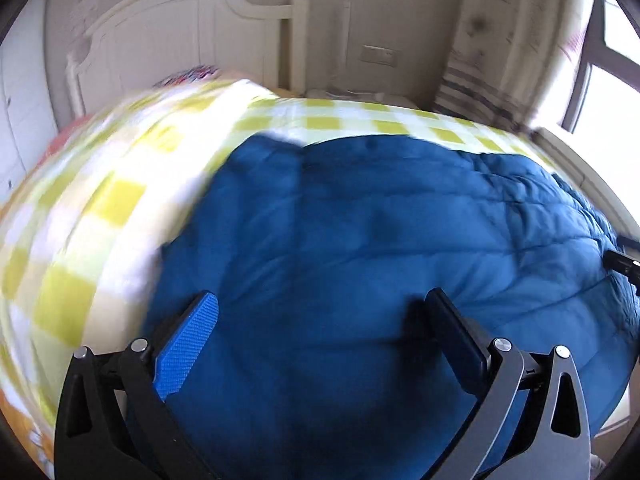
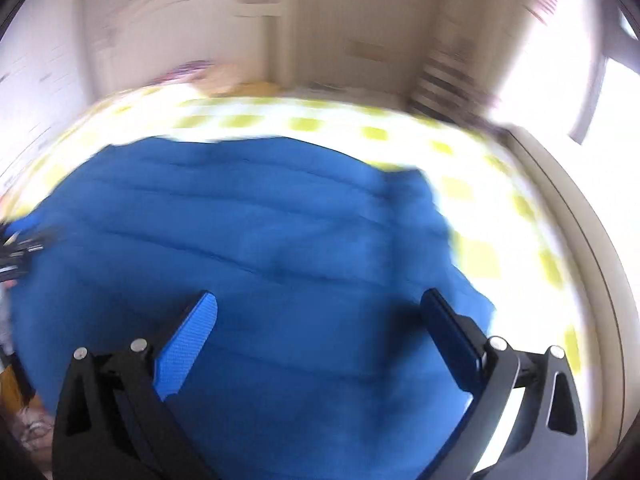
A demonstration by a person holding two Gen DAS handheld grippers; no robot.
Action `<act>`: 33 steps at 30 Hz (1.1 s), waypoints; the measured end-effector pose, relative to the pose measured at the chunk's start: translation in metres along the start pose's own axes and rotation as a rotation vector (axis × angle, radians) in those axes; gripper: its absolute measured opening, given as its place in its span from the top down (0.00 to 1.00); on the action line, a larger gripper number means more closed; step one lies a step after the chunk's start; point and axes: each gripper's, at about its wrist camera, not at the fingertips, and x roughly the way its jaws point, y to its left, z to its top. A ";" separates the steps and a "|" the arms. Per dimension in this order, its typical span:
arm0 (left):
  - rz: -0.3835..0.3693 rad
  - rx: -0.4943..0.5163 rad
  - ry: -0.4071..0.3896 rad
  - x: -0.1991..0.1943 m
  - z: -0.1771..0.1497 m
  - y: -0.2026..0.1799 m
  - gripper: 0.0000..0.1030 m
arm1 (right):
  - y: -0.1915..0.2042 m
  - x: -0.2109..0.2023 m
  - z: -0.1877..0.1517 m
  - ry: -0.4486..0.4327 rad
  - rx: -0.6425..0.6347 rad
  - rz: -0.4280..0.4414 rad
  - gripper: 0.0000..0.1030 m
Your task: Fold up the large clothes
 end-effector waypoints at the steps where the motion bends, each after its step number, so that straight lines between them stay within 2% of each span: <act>1: -0.008 0.003 -0.011 0.000 -0.003 0.003 0.04 | -0.012 0.004 -0.005 -0.004 0.049 0.062 0.02; 2: 0.006 0.019 -0.019 0.000 -0.005 0.000 0.04 | -0.018 0.006 -0.008 -0.010 0.077 0.082 0.02; 5: 0.067 0.064 -0.014 0.005 -0.004 -0.010 0.04 | -0.006 0.003 -0.008 -0.003 0.031 0.023 0.02; 8: 0.058 0.027 0.013 -0.001 -0.001 -0.004 0.04 | 0.002 -0.005 -0.006 -0.009 0.014 -0.026 0.03; 10: 0.076 -0.005 0.010 -0.016 -0.001 -0.005 0.04 | 0.019 -0.021 -0.008 -0.044 -0.017 0.004 0.03; 12: 0.026 0.021 -0.039 -0.043 -0.003 -0.020 0.04 | 0.041 -0.037 -0.014 -0.083 -0.075 0.042 0.02; 16: -0.052 0.187 -0.103 -0.075 -0.016 -0.075 0.04 | 0.104 -0.055 -0.036 -0.105 -0.243 0.138 0.02; 18: -0.018 0.298 -0.048 -0.056 -0.031 -0.107 0.04 | 0.133 -0.042 -0.050 -0.052 -0.352 0.130 0.02; 19: 0.016 0.329 0.000 -0.040 -0.037 -0.114 0.04 | 0.142 -0.031 -0.057 -0.038 -0.398 0.079 0.02; 20: 0.040 0.334 0.011 -0.025 -0.045 -0.116 0.04 | 0.144 -0.024 -0.057 -0.041 -0.414 0.066 0.02; 21: 0.027 0.313 -0.018 -0.023 -0.047 -0.111 0.04 | 0.140 -0.020 -0.059 -0.050 -0.403 0.089 0.02; 23: -0.002 0.306 -0.010 -0.022 -0.047 -0.107 0.04 | 0.133 -0.020 -0.058 -0.045 -0.384 0.120 0.02; 28: -0.017 0.306 0.001 -0.022 -0.045 -0.103 0.04 | 0.126 -0.028 -0.054 -0.046 -0.370 0.117 0.02; 31: -0.027 0.300 0.007 -0.023 -0.045 -0.102 0.04 | 0.100 -0.046 -0.048 -0.075 -0.301 0.088 0.02; 32: -0.032 0.297 0.007 -0.022 -0.046 -0.102 0.04 | 0.088 -0.050 -0.046 -0.082 -0.276 0.061 0.02; 33: -0.033 0.297 0.005 -0.022 -0.046 -0.102 0.04 | 0.069 -0.052 -0.046 -0.083 -0.241 -0.005 0.02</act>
